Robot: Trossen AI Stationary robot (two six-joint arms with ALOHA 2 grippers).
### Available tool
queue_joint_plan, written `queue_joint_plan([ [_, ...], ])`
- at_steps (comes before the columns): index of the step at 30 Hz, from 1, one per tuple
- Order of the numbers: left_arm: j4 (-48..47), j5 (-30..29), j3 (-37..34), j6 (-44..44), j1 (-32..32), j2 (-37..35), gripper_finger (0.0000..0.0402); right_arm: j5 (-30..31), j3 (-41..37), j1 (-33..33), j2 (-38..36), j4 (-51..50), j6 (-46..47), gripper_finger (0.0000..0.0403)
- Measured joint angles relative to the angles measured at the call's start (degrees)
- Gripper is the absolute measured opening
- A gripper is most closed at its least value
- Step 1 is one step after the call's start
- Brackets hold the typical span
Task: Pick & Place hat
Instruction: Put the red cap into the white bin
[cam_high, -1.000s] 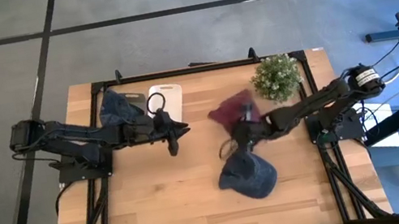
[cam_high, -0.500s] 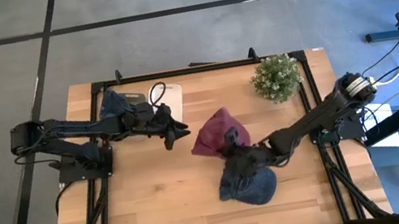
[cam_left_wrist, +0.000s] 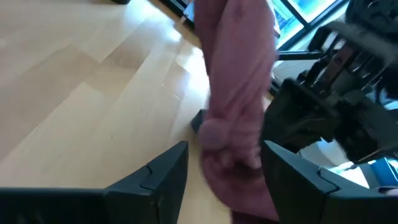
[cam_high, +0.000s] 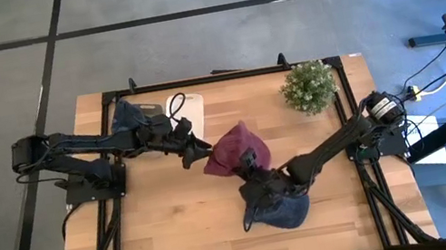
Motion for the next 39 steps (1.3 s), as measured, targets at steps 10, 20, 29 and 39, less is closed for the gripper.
queue_joint_plan([
  [10,2.2,0.7,0.0,-1.5,0.0,0.0,0.0197,1.0,0.3,0.0,-0.2,3.3,-0.5,0.0011],
  [20,8.4,4.0,0.0,-2.7,-0.7,0.0,0.0197,0.2,0.3,0.0,-0.2,8.8,-7.3,0.0011],
  [29,8.5,5.3,0.0,-1.0,-1.2,0.0,0.0174,0.4,0.3,0.0,-0.2,8.9,-7.3,0.0011],
  [39,8.5,7.0,0.0,-1.3,-0.6,0.0,0.0066,0.4,0.2,0.0,-0.3,9.2,-7.1,0.0019],
])
